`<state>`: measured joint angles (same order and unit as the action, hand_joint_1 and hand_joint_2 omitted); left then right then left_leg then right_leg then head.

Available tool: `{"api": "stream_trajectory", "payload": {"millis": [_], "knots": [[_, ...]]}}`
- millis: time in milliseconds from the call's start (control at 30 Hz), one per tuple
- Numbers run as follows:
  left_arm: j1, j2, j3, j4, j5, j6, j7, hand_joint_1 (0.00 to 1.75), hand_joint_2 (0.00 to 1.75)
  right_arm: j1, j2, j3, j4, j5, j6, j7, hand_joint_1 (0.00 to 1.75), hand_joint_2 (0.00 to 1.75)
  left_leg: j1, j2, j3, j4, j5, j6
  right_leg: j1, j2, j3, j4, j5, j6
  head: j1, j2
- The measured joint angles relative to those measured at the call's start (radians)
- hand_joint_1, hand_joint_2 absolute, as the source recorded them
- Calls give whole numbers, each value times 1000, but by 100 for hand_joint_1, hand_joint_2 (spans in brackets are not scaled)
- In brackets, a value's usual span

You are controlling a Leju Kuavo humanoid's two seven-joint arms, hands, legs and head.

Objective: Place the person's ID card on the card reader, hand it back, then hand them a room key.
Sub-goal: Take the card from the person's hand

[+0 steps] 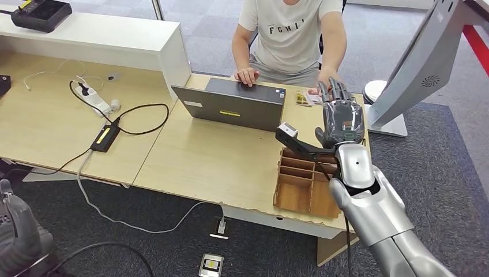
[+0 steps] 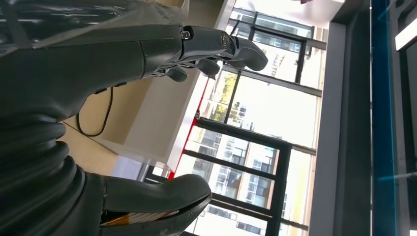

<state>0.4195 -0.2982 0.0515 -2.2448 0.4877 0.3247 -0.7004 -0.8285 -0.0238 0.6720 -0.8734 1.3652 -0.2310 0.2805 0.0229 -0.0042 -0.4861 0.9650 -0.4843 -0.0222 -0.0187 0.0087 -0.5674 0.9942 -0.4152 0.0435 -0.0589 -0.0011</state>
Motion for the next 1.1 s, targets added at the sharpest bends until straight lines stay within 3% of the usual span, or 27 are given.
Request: {"api": "stream_trajectory", "payload": {"millis": [233,267,367,400,533,1100], "knots": [[-27,36,-10,13,22,56,0,4,175,-20,-23,-31,37,0,20,40,0,175,0,0,0,0,0,0,0,0,0,0,0,0,0,0],[-29,40,-11,15,22,58,0,4,175,-20,-25,-33,40,0,20,41,9,175,0,0,0,0,0,0,0,1,0,0,0,0,0,0],[-35,52,-15,17,25,65,0,5,175,-20,-29,-41,49,-1,22,45,68,175,0,0,0,0,0,0,0,0,0,0,0,0,0,0],[-36,56,-17,17,27,67,0,5,175,-20,-30,-44,52,-2,24,47,79,175,0,0,0,0,0,0,0,0,0,0,0,0,0,0],[-40,72,-26,18,33,70,0,5,175,-19,-34,-54,63,-8,26,54,175,175,0,0,0,0,0,0,0,1,0,0,0,0,0,0],[-71,144,-75,35,57,98,0,7,175,20,-81,-105,65,-52,35,56,175,175,0,0,0,0,0,0,0,1,0,0,0,0,0,0]]}}
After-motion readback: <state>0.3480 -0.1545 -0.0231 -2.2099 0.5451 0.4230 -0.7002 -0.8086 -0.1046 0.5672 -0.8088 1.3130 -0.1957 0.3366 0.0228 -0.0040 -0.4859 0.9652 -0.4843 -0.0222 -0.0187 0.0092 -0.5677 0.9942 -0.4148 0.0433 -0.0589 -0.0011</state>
